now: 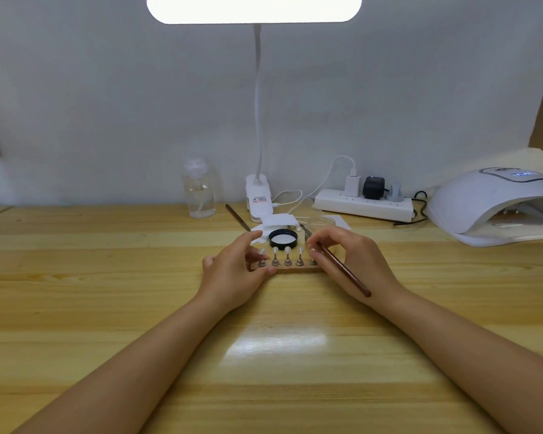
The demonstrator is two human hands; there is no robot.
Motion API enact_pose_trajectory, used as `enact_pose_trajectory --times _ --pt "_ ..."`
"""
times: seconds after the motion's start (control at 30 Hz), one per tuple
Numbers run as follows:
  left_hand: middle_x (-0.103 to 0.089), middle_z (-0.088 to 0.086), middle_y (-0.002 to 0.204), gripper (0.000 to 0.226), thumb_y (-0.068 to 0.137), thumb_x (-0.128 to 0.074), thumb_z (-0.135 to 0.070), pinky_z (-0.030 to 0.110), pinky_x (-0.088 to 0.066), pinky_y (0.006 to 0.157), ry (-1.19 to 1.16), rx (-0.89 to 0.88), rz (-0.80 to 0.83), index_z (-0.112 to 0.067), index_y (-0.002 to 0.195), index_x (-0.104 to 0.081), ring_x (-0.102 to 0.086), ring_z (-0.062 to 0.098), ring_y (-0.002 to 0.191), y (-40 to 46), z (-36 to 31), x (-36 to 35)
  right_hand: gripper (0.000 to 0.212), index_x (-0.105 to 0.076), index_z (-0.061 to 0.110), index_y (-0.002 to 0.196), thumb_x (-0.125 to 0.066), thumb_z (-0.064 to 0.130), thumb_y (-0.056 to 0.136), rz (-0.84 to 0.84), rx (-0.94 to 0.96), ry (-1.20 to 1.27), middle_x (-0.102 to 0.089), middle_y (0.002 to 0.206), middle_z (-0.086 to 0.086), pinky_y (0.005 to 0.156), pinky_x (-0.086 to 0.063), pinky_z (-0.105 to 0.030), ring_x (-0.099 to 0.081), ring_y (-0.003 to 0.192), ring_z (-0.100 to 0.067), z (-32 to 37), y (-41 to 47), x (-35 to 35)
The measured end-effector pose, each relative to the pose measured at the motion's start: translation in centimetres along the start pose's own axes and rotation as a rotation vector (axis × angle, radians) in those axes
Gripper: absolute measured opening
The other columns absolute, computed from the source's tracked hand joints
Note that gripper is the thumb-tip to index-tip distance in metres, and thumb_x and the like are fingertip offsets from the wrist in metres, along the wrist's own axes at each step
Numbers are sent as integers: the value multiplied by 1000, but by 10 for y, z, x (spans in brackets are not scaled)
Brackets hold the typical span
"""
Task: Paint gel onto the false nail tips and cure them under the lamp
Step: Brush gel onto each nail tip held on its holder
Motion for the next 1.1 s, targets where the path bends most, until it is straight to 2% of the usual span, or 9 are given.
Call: enact_pose_trajectory --times 0.1,0.27,0.33,0.43,0.63,0.7,0.83,0.93,1.1 --pt "-56 -18 100 58 80 -67 -32 27 -15 89 11 4 -4 -31 131 -40 -51 4 106 0 -1 0 14 -64 19 92 -70 14 80 -19 7 19 -61 83 11 73 -41 -5 -57 79 -1 3 -2 2" --pt "-47 -20 110 59 76 -69 -35 22 -12 83 61 -85 -94 -34 129 -43 -46 0 102 -5 -9 4 17 -66 10 91 -73 8 77 -158 116 59 -66 83 4 73 -51 -21 -62 77 -6 17 -6 3" --pt "-46 -22 111 53 73 -73 -36 19 -13 79 66 -246 -180 -37 121 -51 -43 -1 105 -9 -19 8 19 -66 8 93 -74 8 76 -182 191 85 -65 86 5 72 -52 -20 -61 78 -3 24 -7 1" --pt "-52 -28 100 26 73 -70 -43 21 -19 88 -15 -444 -180 -36 97 -64 -47 -5 99 -15 -33 9 19 -65 9 94 -73 11 77 -183 265 161 -61 86 9 73 -51 -16 -60 81 -1 30 -9 -2" --pt "-68 -17 89 21 75 -63 -40 25 -23 87 -61 -501 -139 -25 84 -74 -55 2 87 -19 -35 10 18 -65 8 94 -72 9 77 -165 288 221 -62 86 8 76 -53 -16 -62 82 -5 33 -10 -4" --pt "-67 -19 87 12 75 -68 -30 29 -27 88 -90 -491 -155 -29 86 -73 -58 3 84 -18 -35 11 19 -66 6 93 -73 11 76 -183 261 232 -64 86 5 75 -53 -16 -63 80 -6 33 -9 -3" --pt "-71 -11 81 9 74 -70 -25 59 -41 80 -238 -462 -189 -27 82 -72 -66 17 81 -16 -34 15 9 -65 15 92 -65 16 83 -261 145 285 -67 79 4 62 -51 -12 -63 72 -2 28 -3 14" --pt "-72 -5 83 15 72 -67 -28 59 -42 83 -281 -411 -207 -25 86 -74 -66 19 85 -15 -31 17 10 -62 29 81 -53 31 86 -361 -81 394 -63 70 10 52 -44 -7 -57 56 6 10 8 34" --pt "-72 0 84 16 73 -73 -12 55 -41 86 -275 -352 -236 -16 88 -74 -66 18 85 -13 -27 18 24 -67 16 76 -55 31 91 -384 -322 307 -58 58 12 48 -36 -1 -53 49 12 -18 33 50"
Point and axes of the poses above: each hand's wrist, its own y-axis towards the middle knuckle, its own x-axis out of the back of the hand, z = x × y, the point moved 4 cm from there along y, towards the middle knuckle
